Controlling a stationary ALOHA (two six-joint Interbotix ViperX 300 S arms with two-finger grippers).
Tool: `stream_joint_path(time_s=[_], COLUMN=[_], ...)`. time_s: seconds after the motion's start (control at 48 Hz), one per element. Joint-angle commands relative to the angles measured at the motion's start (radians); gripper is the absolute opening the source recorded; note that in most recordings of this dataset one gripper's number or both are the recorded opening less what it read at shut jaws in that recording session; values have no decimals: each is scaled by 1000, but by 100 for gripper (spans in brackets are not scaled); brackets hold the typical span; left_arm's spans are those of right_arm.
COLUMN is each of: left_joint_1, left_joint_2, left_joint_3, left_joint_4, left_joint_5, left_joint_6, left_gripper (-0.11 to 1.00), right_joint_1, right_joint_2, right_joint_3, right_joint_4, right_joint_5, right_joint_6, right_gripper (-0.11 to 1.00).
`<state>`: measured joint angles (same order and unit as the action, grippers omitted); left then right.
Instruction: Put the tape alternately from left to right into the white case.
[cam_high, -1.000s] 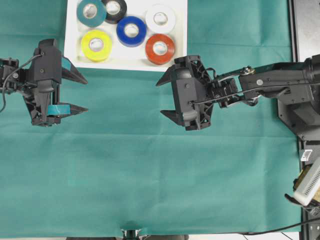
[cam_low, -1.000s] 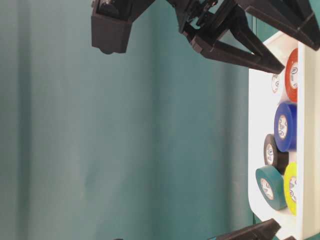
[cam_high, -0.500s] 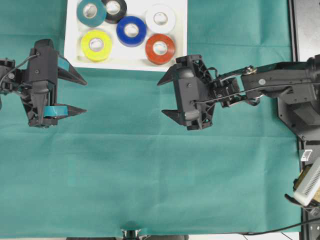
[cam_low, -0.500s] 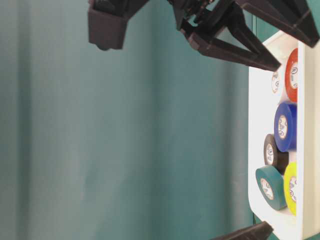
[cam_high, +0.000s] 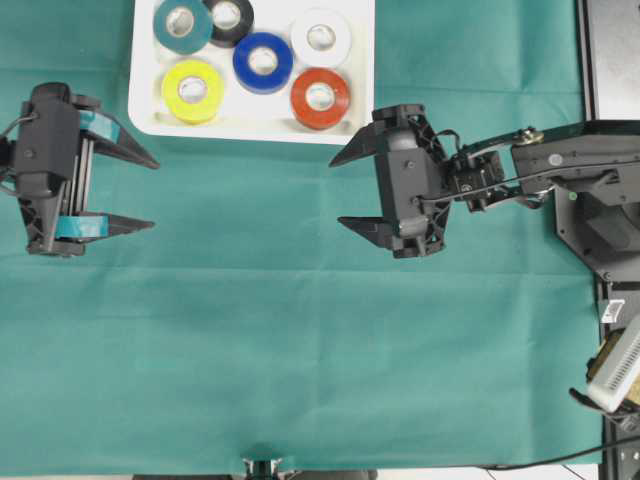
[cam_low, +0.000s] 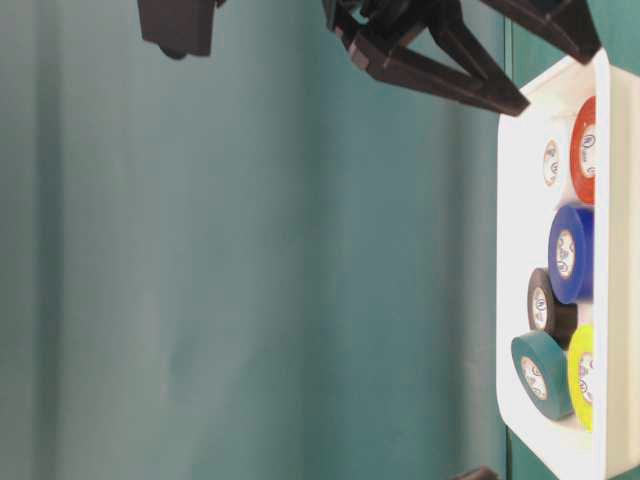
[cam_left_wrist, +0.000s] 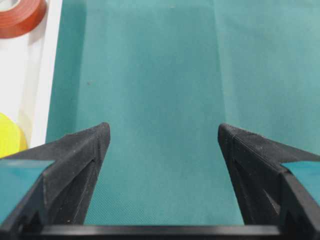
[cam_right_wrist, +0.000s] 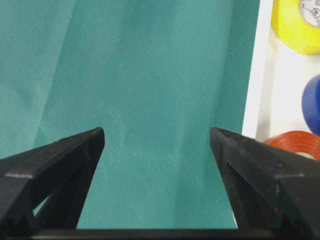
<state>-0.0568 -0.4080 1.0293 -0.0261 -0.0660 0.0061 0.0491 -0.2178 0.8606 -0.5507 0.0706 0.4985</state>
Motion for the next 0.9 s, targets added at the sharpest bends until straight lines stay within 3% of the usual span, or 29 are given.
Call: stream_joint_path(time_s=[0.0,0.875], left_joint_1=[-5,11], left_joint_2=[-37,-357], left_joint_3=[2,196], left_joint_4=[2,2], left_joint_5=[-9,-55], left_joint_6=[2,23], left_gripper=[91,91], right_joint_1=[2,-8], right_joint_2=[-40,-144], right_joint_3=[5,66], right_joint_4=[-2,-3], right_joint_5=[-8,-25], right_joint_6=[0,-2], right_gripper=[75,75])
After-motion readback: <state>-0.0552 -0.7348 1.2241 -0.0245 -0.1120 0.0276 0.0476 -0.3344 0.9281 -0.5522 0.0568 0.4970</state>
